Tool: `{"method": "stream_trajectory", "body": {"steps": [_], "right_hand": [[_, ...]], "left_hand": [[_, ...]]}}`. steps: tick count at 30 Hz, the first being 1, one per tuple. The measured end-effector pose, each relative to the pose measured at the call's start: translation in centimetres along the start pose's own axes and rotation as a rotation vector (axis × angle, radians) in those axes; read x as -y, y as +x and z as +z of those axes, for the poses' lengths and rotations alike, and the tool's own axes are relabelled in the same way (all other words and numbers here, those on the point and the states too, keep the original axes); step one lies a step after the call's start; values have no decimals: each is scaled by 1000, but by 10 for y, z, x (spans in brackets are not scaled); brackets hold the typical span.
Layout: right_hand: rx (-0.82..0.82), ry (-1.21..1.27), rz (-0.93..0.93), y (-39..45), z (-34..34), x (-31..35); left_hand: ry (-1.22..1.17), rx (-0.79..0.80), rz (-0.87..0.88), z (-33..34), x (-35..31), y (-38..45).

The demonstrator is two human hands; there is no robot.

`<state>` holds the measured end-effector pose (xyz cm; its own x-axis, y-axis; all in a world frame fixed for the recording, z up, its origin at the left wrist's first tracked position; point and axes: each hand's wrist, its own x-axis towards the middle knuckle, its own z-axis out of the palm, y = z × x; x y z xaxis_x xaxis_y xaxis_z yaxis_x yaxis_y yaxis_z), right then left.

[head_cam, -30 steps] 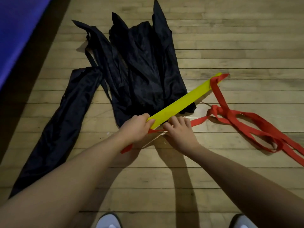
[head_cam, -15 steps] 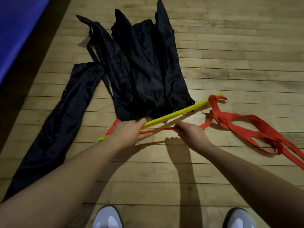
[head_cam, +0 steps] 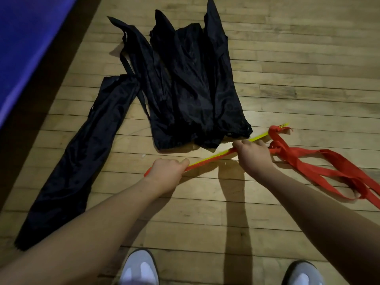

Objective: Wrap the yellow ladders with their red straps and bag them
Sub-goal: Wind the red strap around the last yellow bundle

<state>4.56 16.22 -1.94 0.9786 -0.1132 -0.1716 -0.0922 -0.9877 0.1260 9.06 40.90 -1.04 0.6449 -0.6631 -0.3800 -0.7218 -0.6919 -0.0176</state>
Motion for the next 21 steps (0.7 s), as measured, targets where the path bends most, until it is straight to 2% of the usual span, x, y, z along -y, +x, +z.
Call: {"method": "stream_trajectory", "body": {"steps": [4,7,10,12,16,21], "right_hand": [[11,22,13,-4,8,-6],[39,21,5,-4,11,-4],[3,-10,-22,-2,6,-3],[-59,8,-45,-5,5,-1],[-234,33,-191,-15,4,14],[-377,99,-361,-22,-5,35]], "left_hand": [[-39,0,-67,0,6,0],[16,-15,-48,-1,1,1],[21,-6,-73,-2,-8,2],[20,-26,-112,-3,-12,4],[-10,-89,-68,-8,-27,14],[-226,-20,-118,-21,-55,36]]}}
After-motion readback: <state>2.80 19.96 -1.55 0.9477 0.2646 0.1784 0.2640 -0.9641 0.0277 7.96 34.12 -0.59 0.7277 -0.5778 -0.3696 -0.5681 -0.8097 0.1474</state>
